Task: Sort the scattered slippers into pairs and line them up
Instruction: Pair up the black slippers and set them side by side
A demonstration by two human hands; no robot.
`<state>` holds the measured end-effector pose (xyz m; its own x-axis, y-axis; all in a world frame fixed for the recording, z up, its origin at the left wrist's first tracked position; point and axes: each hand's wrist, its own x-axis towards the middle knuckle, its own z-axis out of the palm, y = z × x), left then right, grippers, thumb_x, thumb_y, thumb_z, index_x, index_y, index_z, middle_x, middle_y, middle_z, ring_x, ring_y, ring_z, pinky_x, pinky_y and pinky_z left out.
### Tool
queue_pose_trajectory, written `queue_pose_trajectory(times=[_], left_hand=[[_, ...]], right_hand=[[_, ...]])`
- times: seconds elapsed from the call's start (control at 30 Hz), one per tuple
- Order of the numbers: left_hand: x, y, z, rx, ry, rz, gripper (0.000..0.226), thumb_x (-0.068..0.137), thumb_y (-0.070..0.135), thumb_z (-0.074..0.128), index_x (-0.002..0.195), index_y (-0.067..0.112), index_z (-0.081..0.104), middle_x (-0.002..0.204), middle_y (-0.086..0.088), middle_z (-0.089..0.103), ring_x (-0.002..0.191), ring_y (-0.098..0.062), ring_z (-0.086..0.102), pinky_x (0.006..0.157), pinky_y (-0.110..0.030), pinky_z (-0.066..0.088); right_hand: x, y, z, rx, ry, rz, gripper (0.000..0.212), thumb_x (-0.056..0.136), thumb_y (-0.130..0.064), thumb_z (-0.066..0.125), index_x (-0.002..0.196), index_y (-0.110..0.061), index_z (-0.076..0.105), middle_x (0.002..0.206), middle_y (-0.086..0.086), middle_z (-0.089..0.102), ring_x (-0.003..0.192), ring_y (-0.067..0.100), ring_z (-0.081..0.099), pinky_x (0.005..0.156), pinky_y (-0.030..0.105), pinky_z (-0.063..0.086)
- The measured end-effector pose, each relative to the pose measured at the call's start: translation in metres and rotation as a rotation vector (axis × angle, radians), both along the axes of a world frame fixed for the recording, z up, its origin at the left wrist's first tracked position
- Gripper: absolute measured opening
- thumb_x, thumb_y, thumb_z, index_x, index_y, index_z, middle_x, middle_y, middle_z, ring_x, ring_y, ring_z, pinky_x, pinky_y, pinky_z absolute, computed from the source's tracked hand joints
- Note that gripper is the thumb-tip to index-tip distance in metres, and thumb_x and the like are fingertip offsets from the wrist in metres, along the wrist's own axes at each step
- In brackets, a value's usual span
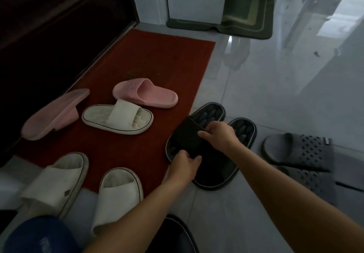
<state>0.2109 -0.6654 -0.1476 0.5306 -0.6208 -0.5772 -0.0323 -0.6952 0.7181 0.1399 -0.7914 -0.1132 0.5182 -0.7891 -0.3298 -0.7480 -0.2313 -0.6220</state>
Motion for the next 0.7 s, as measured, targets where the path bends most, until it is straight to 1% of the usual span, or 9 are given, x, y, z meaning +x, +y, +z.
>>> queue_pose_trajectory(times=[0.07,0.13,0.2,0.27,0.37,0.47,0.53,0.63,0.7], left_hand=[[-0.002,0.005,-0.003,-0.026,0.032,-0.075,0.042,0.089,0.027,0.061,0.122,0.004,0.047,0.096,0.000,0.062,0.088,-0.014,0.060,0.071,-0.025,0.050],[-0.001,0.004,0.002,-0.049,0.099,-0.111,0.056,0.089,0.023,0.063,0.135,0.003,0.038,0.110,-0.003,0.061,0.103,-0.016,0.057,0.086,-0.026,0.048],[0.000,0.003,0.006,-0.046,0.154,-0.143,0.065,0.089,0.021,0.063,0.141,0.001,0.031,0.117,-0.007,0.059,0.110,-0.018,0.056,0.094,-0.029,0.045],[0.004,0.006,0.008,-0.054,0.130,-0.143,0.058,0.089,0.018,0.063,0.138,0.000,0.038,0.114,-0.011,0.063,0.105,-0.022,0.061,0.093,-0.034,0.048],[0.015,0.021,0.008,-0.051,-0.053,-0.154,0.032,0.088,0.017,0.063,0.117,0.006,0.060,0.108,-0.013,0.067,0.097,-0.023,0.065,0.089,-0.037,0.052],[0.021,0.041,0.014,-0.067,-0.099,-0.182,0.018,0.088,0.014,0.063,0.104,0.008,0.064,0.100,-0.015,0.069,0.086,-0.021,0.065,0.074,-0.032,0.052],[0.018,0.056,0.022,-0.057,-0.118,-0.239,0.011,0.087,0.014,0.063,0.097,0.012,0.064,0.093,-0.012,0.069,0.078,-0.018,0.065,0.069,-0.030,0.051],[0.011,0.084,0.026,-0.042,-0.123,-0.345,0.007,0.085,0.017,0.066,0.091,0.017,0.064,0.082,0.000,0.067,0.074,-0.013,0.065,0.066,-0.026,0.052],[0.009,0.103,0.027,-0.027,-0.146,-0.432,0.009,0.083,0.022,0.068,0.092,0.021,0.065,0.084,0.005,0.066,0.080,-0.011,0.065,0.072,-0.026,0.054]], right_hand=[[-0.003,0.000,0.000,-0.061,0.009,-0.002,0.020,0.084,-0.041,0.063,0.088,-0.022,0.059,0.086,-0.001,0.059,0.079,0.016,0.057,0.071,0.034,0.051],[-0.009,0.001,0.000,-0.115,-0.032,-0.070,0.016,0.086,-0.037,0.061,0.095,-0.024,0.061,0.100,0.002,0.060,0.092,0.020,0.057,0.082,0.039,0.052],[-0.016,0.008,-0.001,-0.212,-0.056,-0.105,0.023,0.086,-0.036,0.060,0.106,-0.025,0.061,0.114,0.002,0.056,0.109,0.022,0.050,0.095,0.039,0.044],[-0.025,0.024,-0.001,-0.312,-0.085,-0.072,0.029,0.085,-0.037,0.061,0.112,-0.026,0.060,0.119,-0.001,0.052,0.116,0.020,0.042,0.097,0.034,0.036],[-0.043,0.059,-0.007,-0.344,-0.168,0.020,0.024,0.084,-0.036,0.063,0.105,-0.025,0.063,0.114,-0.003,0.053,0.109,0.016,0.043,0.093,0.030,0.035],[-0.063,0.099,-0.015,-0.236,-0.145,0.147,0.021,0.083,-0.037,0.064,0.101,-0.026,0.065,0.111,-0.004,0.053,0.105,0.015,0.045,0.092,0.030,0.040],[-0.072,0.122,-0.015,-0.092,-0.082,0.235,0.024,0.083,-0.040,0.065,0.103,-0.027,0.065,0.112,-0.003,0.054,0.106,0.015,0.046,0.091,0.028,0.039],[-0.082,0.152,-0.011,0.086,0.004,0.432,0.037,0.078,-0.046,0.068,0.110,-0.029,0.061,0.114,-0.002,0.054,0.108,0.015,0.049,0.090,0.027,0.041],[-0.084,0.166,-0.005,0.128,0.043,0.578,0.050,0.075,-0.050,0.069,0.119,-0.031,0.055,0.120,-0.003,0.051,0.110,0.014,0.048,0.088,0.026,0.040]])
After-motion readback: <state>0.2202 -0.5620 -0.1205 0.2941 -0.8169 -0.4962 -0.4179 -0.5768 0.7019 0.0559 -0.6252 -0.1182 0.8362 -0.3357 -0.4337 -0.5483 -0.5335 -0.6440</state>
